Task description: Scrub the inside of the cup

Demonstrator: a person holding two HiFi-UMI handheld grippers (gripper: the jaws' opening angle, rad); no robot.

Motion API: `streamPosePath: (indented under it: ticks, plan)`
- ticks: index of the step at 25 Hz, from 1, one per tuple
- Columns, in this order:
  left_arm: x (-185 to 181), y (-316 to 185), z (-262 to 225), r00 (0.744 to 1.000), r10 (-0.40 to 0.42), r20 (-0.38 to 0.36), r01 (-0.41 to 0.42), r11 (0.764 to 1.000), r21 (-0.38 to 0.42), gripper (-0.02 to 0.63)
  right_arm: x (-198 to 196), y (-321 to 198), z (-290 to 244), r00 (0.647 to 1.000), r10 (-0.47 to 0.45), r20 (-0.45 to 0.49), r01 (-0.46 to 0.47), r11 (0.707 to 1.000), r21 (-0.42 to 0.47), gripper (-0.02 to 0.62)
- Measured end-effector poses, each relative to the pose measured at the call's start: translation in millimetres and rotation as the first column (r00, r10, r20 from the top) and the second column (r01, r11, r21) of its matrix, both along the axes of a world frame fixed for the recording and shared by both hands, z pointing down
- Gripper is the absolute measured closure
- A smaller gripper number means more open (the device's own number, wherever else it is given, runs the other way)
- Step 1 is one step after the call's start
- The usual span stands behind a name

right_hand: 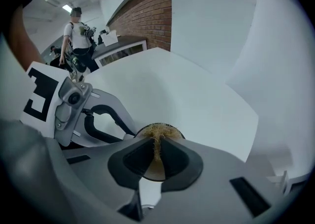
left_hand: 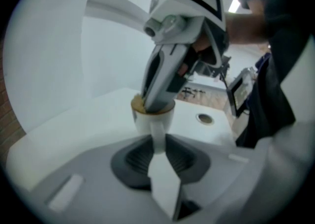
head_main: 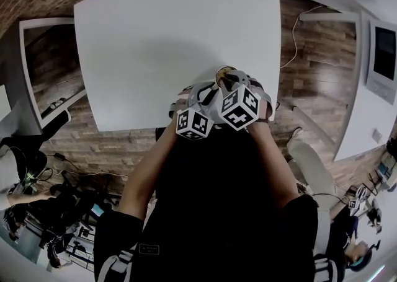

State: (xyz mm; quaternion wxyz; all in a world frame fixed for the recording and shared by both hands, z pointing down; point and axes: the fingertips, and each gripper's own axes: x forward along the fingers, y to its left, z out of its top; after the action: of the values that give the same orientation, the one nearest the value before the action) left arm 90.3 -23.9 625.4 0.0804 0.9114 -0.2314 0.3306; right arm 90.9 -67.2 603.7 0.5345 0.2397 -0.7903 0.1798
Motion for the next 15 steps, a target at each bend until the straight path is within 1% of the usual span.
streamPosePath:
  ticks: [3, 6, 9, 11, 15]
  plan:
    - [-4.2, 0.8, -2.3, 1.0, -0.013, -0.003, 0.013, 1.0, -0.009, 0.532, 0.0, 0.9, -10.3, 0.998, -0.035, -0.051, 0.038, 0.998, 0.045, 0.561]
    - [-3.3, -0.2, -3.4, 1.0, -0.016, -0.006, 0.016, 1.0, -0.018, 0.534, 9.0, -0.7, -35.0, 0.996, -0.042, -0.082, 0.051, 0.993, 0.109, 0.561]
    - [-2.4, -2.0, -2.8, 1.0, -0.012, -0.008, 0.012, 1.0, -0.018, 0.534, 18.0, -2.0, -44.0, 0.988, -0.075, -0.136, 0.096, 0.984, 0.148, 0.561]
    - [-2.3, -2.0, -2.6, 1.0, -0.012, -0.008, 0.012, 1.0, -0.017, 0.534, 18.4, -1.7, -36.9, 0.983, -0.099, -0.157, 0.122, 0.982, 0.142, 0.561]
    - [-0.8, -2.2, -2.4, 1.0, -0.012, -0.008, 0.012, 1.0, -0.019, 0.534, 10.6, 0.4, -7.2, 0.974, -0.147, -0.173, 0.164, 0.983, 0.085, 0.561]
